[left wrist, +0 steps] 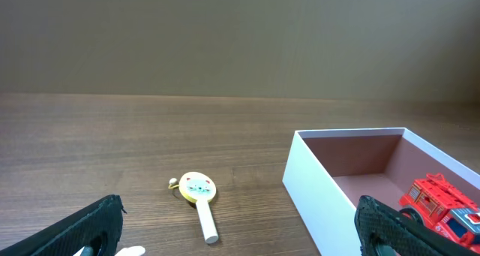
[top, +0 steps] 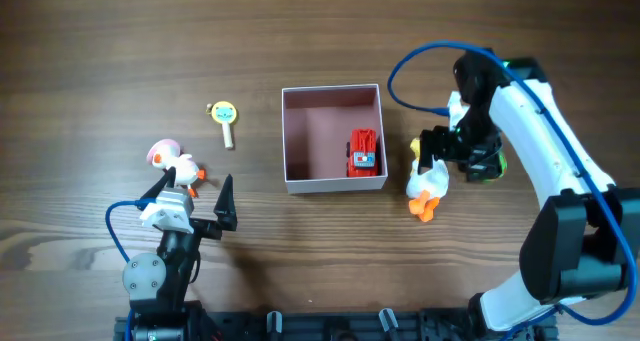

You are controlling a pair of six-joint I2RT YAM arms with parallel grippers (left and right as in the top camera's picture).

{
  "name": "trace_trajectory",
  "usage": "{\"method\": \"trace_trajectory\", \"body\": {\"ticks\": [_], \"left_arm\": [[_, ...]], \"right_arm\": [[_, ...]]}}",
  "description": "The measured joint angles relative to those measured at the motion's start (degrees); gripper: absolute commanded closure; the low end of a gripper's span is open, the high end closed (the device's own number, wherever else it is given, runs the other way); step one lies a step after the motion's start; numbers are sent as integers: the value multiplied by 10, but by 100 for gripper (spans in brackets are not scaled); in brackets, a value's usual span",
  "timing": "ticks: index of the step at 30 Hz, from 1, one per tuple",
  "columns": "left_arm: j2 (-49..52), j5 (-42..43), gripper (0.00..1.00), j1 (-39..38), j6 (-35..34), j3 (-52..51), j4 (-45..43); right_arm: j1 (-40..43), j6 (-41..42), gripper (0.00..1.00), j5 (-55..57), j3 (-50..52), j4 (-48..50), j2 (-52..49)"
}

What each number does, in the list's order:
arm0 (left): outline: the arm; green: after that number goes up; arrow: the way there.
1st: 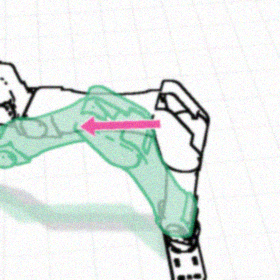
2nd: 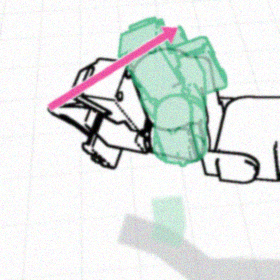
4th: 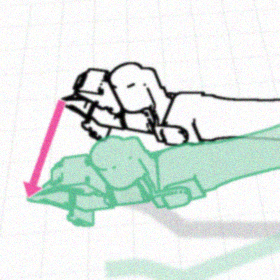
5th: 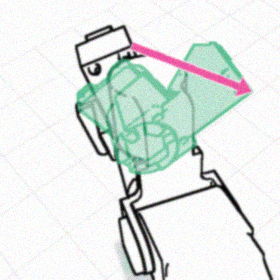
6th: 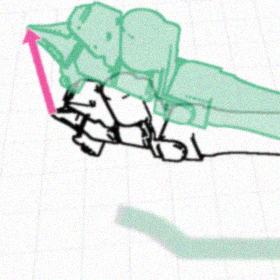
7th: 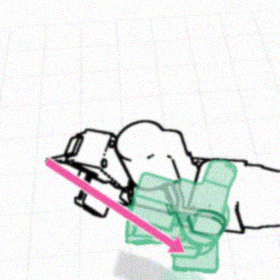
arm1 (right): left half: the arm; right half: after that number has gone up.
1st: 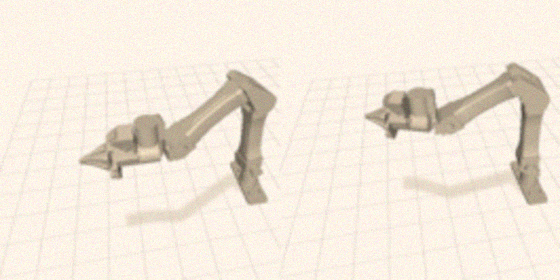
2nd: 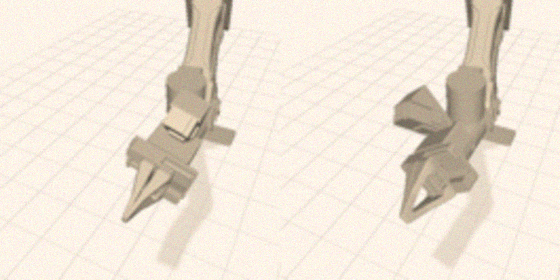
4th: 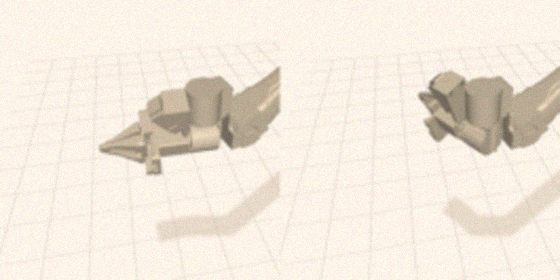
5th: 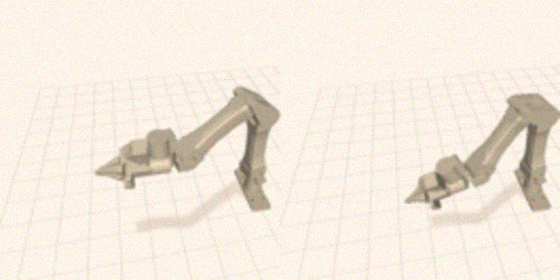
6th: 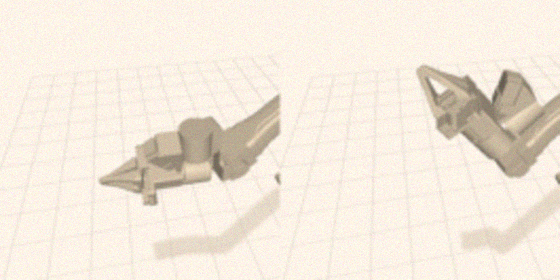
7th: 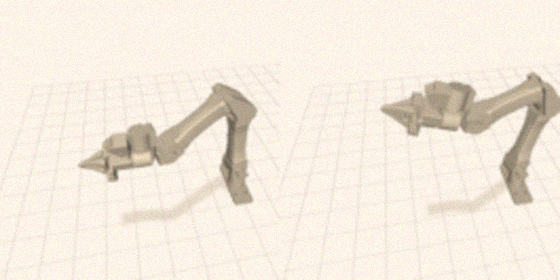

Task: Pack container
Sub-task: 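Raise the right gripper and move it right over the white plush duck, then lower the right gripper and close it on the white plush duck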

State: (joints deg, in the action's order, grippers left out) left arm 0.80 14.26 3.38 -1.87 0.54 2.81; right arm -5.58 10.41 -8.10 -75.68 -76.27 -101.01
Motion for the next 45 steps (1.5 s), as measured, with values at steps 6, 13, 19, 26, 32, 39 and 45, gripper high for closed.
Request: {"method": "trace_trajectory", "body": {"ticks": [6, 13, 19, 26, 32, 39, 45], "left_arm": [[0, 0, 0, 0, 0, 0, 0], [0, 0, 0, 0, 0, 0, 0], [0, 0, 0, 0, 0, 0, 0], [0, 0, 0, 0, 0, 0, 0], [0, 0, 0, 0, 0, 0, 0], [0, 0, 0, 0, 0, 0, 0], [0, 0, 0, 0, 0, 0, 0]], "right_arm": [[0, 5, 9, -18, 33, 62, 0], [0, 9, 9, -24, 33, 87, 0], [0, 11, 10, -24, 33, 91, -13], [0, 18, 10, -17, 33, 91, -27], [0, 22, 9, 1, 46, 99, -29], [0, 26, 19, 5, 83, 124, -29], [0, 36, 62, 6, 84, 126, -29]]}}
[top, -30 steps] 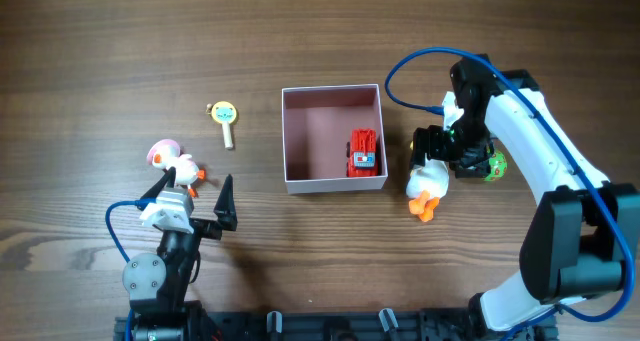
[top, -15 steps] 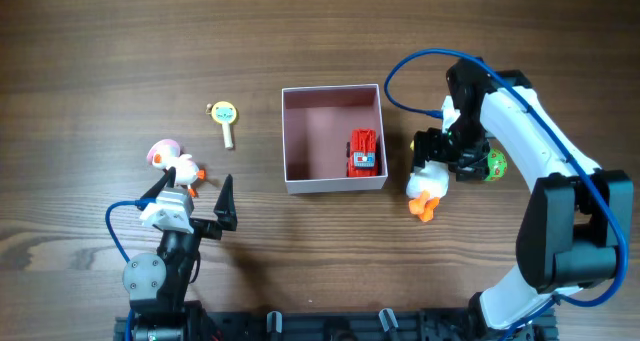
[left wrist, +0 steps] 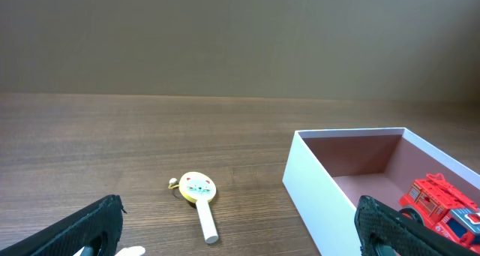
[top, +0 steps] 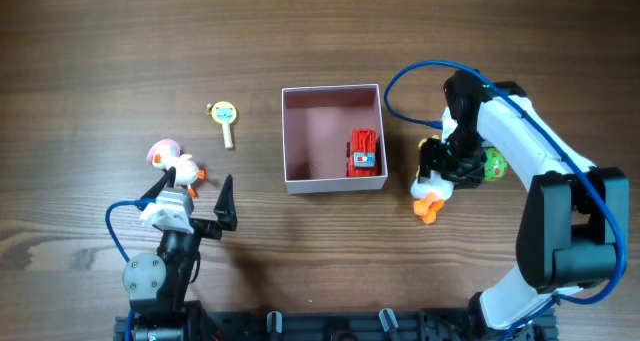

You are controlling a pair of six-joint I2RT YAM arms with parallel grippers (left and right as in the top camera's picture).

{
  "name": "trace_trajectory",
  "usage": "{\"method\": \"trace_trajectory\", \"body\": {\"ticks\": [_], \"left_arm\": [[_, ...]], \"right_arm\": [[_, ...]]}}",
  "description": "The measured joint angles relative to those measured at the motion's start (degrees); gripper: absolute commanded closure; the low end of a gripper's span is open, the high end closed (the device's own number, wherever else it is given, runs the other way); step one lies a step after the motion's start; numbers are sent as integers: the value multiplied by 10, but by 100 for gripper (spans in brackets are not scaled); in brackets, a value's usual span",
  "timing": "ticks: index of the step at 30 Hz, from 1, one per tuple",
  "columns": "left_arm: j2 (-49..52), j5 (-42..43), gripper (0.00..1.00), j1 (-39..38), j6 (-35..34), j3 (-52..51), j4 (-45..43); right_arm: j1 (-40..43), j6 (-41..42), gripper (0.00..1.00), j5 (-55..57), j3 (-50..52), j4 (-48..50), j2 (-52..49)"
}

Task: Pack container
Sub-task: 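Lower the right gripper and close it on the white plush duck, then lift the duck and carry it left over the white box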

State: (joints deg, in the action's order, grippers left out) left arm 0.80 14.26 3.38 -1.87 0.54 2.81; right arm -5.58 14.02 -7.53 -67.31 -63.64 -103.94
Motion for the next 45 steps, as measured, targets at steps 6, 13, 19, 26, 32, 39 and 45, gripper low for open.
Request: {"method": "trace_trajectory", "body": {"ticks": [6, 13, 19, 26, 32, 39, 45], "left_arm": [[0, 0, 0, 0, 0, 0, 0], [0, 0, 0, 0, 0, 0, 0], [0, 0, 0, 0, 0, 0, 0], [0, 0, 0, 0, 0, 0, 0], [0, 0, 0, 0, 0, 0, 0], [0, 0, 0, 0, 0, 0, 0], [0, 0, 0, 0, 0, 0, 0]], "right_arm": [[0, 13, 90, 0, 0, 13, 0], [0, 16, 91, 1, -19, 0, -1], [0, 16, 92, 12, -166, -60, -5], [-6, 16, 92, 16, -413, -94, -5], [-57, 23, 91, -25, -466, -46, -5], [-168, 31, 91, -36, -466, -12, -15], [-237, 21, 91, -4, -466, -39, -64]]}}
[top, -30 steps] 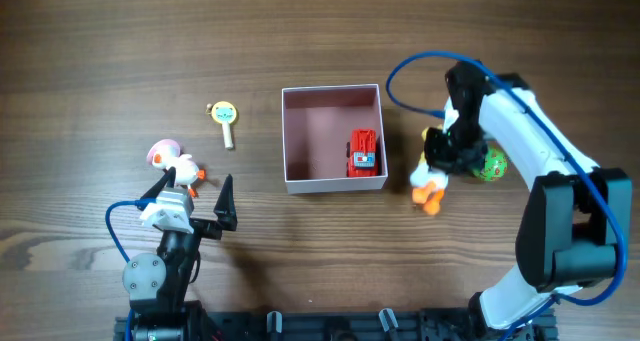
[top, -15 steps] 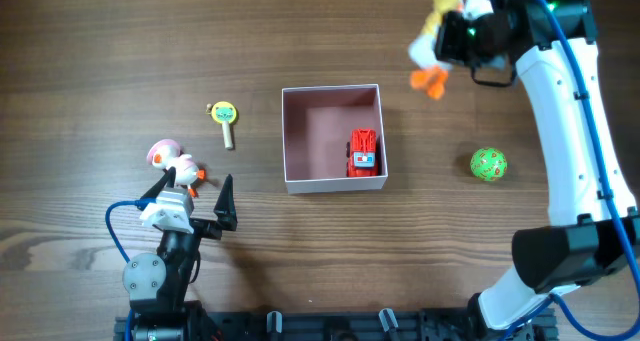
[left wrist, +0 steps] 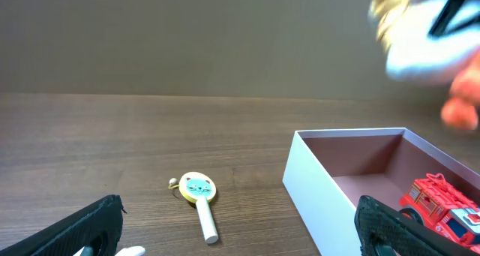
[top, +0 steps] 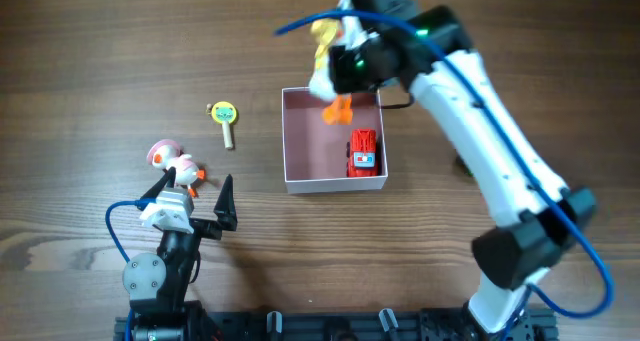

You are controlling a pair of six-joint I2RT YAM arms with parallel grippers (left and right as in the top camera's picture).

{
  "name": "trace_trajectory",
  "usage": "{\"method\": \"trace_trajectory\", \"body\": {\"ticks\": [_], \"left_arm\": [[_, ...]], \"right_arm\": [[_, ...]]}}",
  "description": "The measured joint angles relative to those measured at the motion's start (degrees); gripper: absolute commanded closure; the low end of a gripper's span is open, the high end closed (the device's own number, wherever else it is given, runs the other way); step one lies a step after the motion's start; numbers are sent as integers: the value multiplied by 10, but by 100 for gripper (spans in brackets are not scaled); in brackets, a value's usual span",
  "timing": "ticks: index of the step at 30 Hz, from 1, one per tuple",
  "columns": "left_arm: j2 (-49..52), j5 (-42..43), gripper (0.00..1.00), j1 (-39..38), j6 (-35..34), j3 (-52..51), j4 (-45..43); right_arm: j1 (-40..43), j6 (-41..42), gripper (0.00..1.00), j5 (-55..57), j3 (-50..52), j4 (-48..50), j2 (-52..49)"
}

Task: Pack container
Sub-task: 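Lift the duck and carry it left over the white box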

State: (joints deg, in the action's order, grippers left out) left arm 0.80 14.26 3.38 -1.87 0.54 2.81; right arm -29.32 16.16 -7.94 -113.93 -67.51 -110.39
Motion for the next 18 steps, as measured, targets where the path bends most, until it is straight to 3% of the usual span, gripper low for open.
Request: {"method": "trace_trajectory", "body": {"ticks": [9, 18], "left_arm": [[0, 0, 0, 0, 0, 0, 0], [0, 0, 0, 0, 0, 0, 0]], "right_arm": [[-18, -30, 92, 29, 0, -28, -94], [-18, -30, 95, 2, 0, -35, -102]]}}
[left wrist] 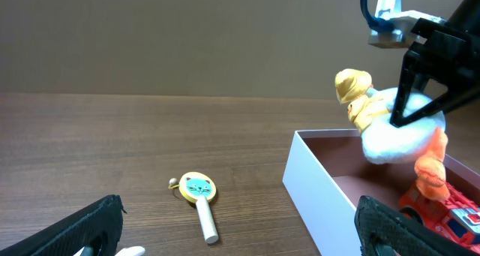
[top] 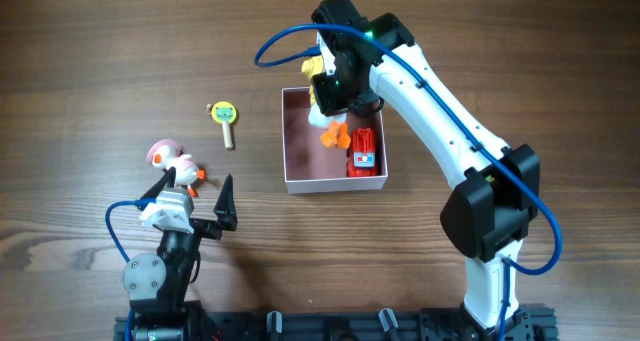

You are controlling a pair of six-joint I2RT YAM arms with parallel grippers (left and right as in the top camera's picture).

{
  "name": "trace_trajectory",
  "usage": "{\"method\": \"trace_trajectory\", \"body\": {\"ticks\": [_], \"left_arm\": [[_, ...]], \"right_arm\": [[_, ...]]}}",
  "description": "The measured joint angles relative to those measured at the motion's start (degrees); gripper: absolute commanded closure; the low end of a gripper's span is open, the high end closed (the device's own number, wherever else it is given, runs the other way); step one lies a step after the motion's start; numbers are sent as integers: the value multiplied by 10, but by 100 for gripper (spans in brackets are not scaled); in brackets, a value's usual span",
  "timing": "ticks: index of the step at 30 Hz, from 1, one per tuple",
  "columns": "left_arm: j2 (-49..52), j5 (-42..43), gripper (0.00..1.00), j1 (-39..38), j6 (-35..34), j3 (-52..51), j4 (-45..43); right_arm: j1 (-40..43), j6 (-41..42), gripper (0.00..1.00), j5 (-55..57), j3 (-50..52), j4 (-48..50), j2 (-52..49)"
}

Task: Pack container
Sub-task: 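Lift the duck and carry it left over the white box, then lower the duck into the box's left side and open the right gripper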

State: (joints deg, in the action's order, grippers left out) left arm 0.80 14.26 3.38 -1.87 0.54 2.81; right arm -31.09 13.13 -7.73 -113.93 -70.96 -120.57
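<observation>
The white box [top: 334,186] with a pink floor stands mid-table, a red fire truck [top: 363,153] lying at its right side. My right gripper [top: 333,96] is shut on a white plush duck [top: 322,109] with orange feet and holds it low over the box's far right part. In the left wrist view the duck [left wrist: 390,132] hangs from the right gripper [left wrist: 421,106] above the box [left wrist: 315,196] and the truck [left wrist: 442,207]. My left gripper [top: 193,196] rests open at the near left, nothing between its fingers [left wrist: 97,226].
A yellow cat-face rattle [top: 225,116] lies left of the box, also seen as the rattle [left wrist: 199,190] in the left wrist view. A pink and white bird toy [top: 170,161] sits just ahead of the left gripper. The right arm [top: 450,131] spans the table's right half.
The right gripper has come down and a little toward me with the duck, from above the box's far rim to low inside the box opening. The left arm is unmoved.
The right gripper stood at the duck on the table right of the box, then was down on it. Later it held the duck high over the box's far rim, and now holds it low over the box beside the truck. The left gripper stayed open and still.
</observation>
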Motion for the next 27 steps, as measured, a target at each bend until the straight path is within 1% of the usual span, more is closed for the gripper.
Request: {"method": "trace_trajectory", "body": {"ticks": [11, 15, 21, 27], "left_arm": [[0, 0, 0, 0, 0, 0, 0], [0, 0, 0, 0, 0, 0, 0], [0, 0, 0, 0, 0, 0, 0], [0, 0, 0, 0, 0, 0, 0]], "right_arm": [[-6, 23, 94, -45, 0, -64, 0], [-25, 25, 91, -48, 0, -56, 0], [-64, 31, 90, -49, 0, -31, 0], [-68, 48, 90, -28, 0, -31, -7]]}}
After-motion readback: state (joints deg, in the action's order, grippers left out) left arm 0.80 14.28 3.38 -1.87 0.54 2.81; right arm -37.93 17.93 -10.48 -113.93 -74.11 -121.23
